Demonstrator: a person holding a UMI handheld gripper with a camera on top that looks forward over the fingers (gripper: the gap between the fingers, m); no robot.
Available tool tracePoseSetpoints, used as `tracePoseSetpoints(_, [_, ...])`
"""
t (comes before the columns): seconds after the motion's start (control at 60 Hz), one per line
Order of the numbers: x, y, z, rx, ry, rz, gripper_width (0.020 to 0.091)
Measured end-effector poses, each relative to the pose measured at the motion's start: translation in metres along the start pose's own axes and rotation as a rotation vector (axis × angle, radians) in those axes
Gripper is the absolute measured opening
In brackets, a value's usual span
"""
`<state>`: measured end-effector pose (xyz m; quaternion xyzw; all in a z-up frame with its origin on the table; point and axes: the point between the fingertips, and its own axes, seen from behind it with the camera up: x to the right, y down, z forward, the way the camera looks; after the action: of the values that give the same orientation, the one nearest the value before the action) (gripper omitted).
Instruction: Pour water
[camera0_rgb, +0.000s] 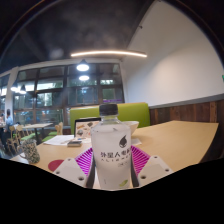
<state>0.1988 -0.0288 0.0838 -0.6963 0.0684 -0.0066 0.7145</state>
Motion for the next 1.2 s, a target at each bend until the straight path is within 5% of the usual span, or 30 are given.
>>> tracePoseSetpoints(0.1, [-0.003, 0.002, -0.003, -0.041, 0.029, -0.037, 0.0421])
tracePoseSetpoints(0.433, [-0.144, -0.117, 0.051, 0.075, 0.019, -1.022, 0.0416])
tracePoseSetpoints(0.6, [-0.247, -0.083, 0.06, 0.176, -0.098, -1.746, 0.042])
tracePoseSetpoints(0.8, [-0.286, -0.056, 0.063, 0.268, -0.167, -2.287, 0.0418])
tracePoseSetpoints(1.2, [-0.268, -0.081, 0.058, 0.285, -0.133, -2.121, 0.042])
